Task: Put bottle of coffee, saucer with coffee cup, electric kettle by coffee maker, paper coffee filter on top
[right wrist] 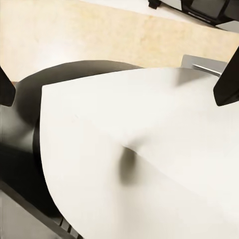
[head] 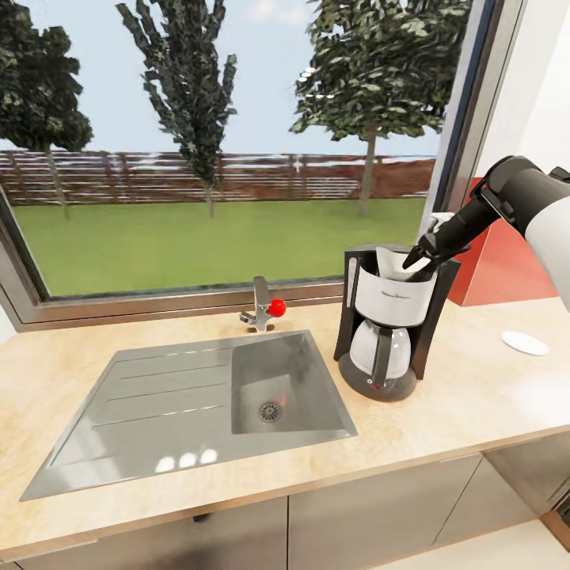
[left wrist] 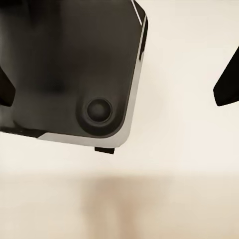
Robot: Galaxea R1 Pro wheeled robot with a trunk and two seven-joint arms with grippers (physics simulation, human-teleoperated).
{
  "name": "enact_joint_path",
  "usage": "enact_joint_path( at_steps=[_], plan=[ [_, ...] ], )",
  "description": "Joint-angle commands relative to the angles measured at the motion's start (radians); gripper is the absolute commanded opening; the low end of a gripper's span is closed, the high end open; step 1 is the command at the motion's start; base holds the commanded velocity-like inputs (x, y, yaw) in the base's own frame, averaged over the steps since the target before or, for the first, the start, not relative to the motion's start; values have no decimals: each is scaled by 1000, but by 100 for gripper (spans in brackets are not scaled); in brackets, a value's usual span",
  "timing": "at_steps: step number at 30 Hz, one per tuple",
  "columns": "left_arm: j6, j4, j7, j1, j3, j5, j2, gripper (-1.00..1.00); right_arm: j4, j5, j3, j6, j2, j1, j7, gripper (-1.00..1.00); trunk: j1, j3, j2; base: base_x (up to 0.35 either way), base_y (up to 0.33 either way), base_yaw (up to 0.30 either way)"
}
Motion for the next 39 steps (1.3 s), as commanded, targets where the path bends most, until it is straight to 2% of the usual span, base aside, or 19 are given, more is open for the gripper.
enact_joint_path(
  at_steps=[1,25,39],
  plan=[
    [-1,-2,-1,0,-1,10,0,100,-3,11,-3,6,0,0,9,100,0,-1,-1,0,0,0],
    [-1,-2,-1,0,-1,10,0,100,-36,9,-4,6,-4,-30,16,100,0,-1,-1,0,0,0],
    [-1,-2,-1,0,-1,10,0,100,-38,10,-4,7,-7,-74,63,100,0,-1,-1,0,0,0]
  ],
)
